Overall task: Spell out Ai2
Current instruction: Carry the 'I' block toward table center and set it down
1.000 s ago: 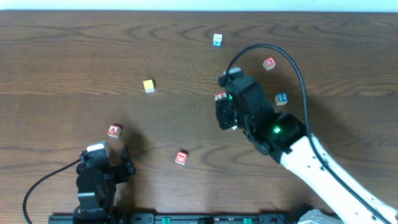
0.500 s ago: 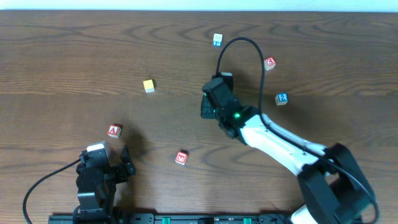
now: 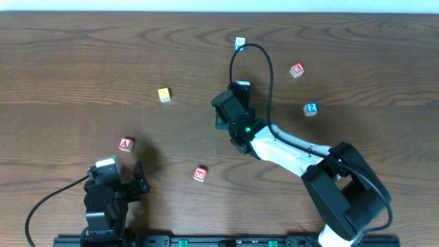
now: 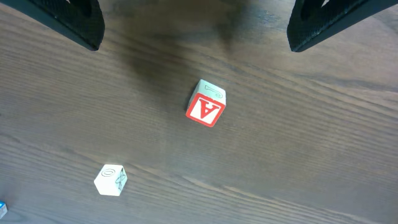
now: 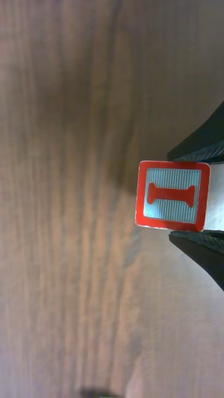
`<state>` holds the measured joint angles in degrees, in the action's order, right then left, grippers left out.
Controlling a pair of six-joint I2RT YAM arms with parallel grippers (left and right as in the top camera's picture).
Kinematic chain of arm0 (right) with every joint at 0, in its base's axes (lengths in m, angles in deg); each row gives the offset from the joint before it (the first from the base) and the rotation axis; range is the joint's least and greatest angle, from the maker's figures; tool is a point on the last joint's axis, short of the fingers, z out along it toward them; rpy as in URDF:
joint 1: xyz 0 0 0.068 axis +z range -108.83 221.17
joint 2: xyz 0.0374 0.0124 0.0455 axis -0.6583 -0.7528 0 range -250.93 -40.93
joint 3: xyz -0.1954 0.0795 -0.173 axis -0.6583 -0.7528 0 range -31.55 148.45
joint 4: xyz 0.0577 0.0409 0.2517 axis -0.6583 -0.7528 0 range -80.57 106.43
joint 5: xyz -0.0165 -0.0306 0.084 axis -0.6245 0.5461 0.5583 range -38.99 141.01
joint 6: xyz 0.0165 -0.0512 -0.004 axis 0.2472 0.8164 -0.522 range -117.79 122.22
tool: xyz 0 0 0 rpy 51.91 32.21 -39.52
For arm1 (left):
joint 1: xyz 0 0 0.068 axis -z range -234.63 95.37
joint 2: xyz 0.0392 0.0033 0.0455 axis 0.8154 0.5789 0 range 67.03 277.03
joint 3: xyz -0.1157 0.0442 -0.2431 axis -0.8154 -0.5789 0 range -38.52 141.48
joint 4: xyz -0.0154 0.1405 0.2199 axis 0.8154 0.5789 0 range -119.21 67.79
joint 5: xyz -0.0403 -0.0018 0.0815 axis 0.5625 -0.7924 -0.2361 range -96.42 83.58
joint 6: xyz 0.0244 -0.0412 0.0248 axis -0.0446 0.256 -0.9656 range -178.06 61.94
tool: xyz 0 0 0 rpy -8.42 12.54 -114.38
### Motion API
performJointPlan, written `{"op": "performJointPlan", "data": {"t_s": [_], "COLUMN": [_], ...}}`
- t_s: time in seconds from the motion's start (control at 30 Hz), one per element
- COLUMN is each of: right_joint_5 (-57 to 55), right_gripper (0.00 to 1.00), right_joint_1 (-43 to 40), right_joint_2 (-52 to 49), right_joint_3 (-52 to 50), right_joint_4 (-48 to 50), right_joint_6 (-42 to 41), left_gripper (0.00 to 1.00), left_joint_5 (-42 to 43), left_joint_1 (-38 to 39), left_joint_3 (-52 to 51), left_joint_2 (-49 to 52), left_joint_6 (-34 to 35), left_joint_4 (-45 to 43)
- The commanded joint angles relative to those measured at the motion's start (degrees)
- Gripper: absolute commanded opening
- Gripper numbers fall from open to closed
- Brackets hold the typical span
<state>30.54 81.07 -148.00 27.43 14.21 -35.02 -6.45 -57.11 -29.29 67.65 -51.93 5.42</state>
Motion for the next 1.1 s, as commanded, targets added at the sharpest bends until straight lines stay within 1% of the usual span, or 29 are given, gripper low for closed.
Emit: {"op": "performJointPlan", "data": {"t_s": [0.0, 0.27, 0.47, 0.6, 0.87, 0.93, 1.0, 1.07], "right_joint_5": [-2.2, -2.0, -0.5, 0.2, 0.1, 0.3, 0.9, 1.4], "right_gripper": [0.02, 0.01, 0.01, 0.01, 0.01, 0.04, 0.14, 0.15], "right_joint_1": [0.5, 0.7, 0.6, 0.6, 0.6, 0.6, 0.6, 0.6], "right_joint_2": [-2.9, -7.5, -7.7, -7.7, -8.3, -8.9, -9.4, -9.6], "right_joint_3": [2.6, 9.7, 10.2, 10.2, 10.2, 10.2, 10.2, 10.2], "right_joint_4": [0.7, -5.5, -7.4, -10.3, -10.4, -10.7, -10.7, -10.7], "right_joint_6": [1.1, 1.1, 0.9, -1.5, -1.5, -1.5, -1.5, -1.5], "left_gripper": [0.95, 0.95, 0.95, 0.95, 0.95, 0.95, 0.95, 0.95], "left_joint_5": [-0.5, -0.5, -0.5, -0.5, -0.5, -0.5, -0.5, -0.5], "left_joint_1": [-0.1, -0.1, -0.1, -0.1, -0.1, -0.1, -0.1, -0.1], "left_joint_3": [-0.4, -0.4, -0.4, -0.4, -0.4, -0.4, -0.4, -0.4], "left_joint_2": [-0.3, -0.3, -0.3, -0.3, -0.3, -0.3, -0.3, -0.3], "left_joint_6": [-0.4, -0.4, -0.4, -0.4, -0.4, -0.4, -0.4, -0.4], "left_joint_4": [0.0, 0.1, 0.1, 0.1, 0.1, 0.1, 0.1, 0.1]}}
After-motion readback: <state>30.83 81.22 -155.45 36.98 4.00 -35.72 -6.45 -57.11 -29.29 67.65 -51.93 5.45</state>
